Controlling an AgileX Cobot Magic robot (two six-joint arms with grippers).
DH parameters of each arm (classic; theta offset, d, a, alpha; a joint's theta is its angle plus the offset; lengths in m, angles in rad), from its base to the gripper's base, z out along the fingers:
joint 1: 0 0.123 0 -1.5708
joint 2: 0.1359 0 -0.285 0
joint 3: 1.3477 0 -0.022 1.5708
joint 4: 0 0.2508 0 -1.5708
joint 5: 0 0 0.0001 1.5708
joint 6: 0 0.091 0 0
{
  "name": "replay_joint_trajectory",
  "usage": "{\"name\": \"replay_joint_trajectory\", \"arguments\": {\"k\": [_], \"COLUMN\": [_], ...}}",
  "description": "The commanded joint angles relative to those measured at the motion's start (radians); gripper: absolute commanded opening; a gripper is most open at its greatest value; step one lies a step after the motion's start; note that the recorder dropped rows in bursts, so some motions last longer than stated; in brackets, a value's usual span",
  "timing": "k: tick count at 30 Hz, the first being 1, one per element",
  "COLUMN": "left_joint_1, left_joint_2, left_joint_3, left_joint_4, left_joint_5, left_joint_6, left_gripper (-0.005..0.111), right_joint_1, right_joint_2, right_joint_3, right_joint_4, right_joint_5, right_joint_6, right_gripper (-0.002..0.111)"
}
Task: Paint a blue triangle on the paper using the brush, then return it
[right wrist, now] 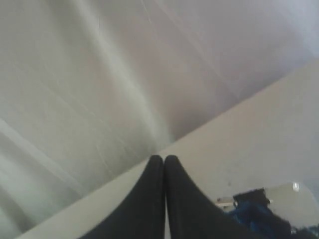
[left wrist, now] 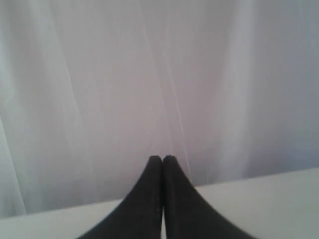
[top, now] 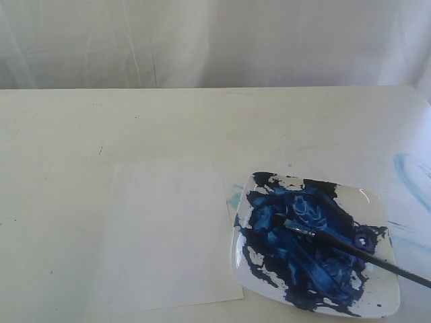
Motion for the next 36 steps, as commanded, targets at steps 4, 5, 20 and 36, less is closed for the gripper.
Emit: {"name": "replay_joint_trajectory", "arguments": {"k": [4, 5, 20, 36], "left_joint_1": [-0.008, -0.008, -0.008, -0.132], "left_joint_2": [-0.003, -0.003, 0.293, 1.243], "left_joint_3": [0.004, 0.004, -0.353, -0.924], "left_joint_4": [-0.002, -0.002, -0.280, -0.499], "left_joint_5": [-0.271, -0.303, 0.055, 1.231], "left_joint_6": [-0.013, -0.025, 0.236, 0.609], "left_gripper": [0.000, 0.000, 0.000, 0.000], "right_joint_1": [0.001, 0.001, 0.001, 0.001], "right_joint_2": [0.202, 0.229, 0.464, 0.545], "right_joint_3": [-0.175, -0.194, -0.305, -0.398], "right_joint_4": [0.003, 0.003, 0.027, -0.021], "right_joint_5": [0.209, 0.218, 0.353, 0.745], "right_joint_6": [0.011, 0.011, 0.002, 0.013], "right_gripper": [0.000, 0.000, 0.000, 0.000]}}
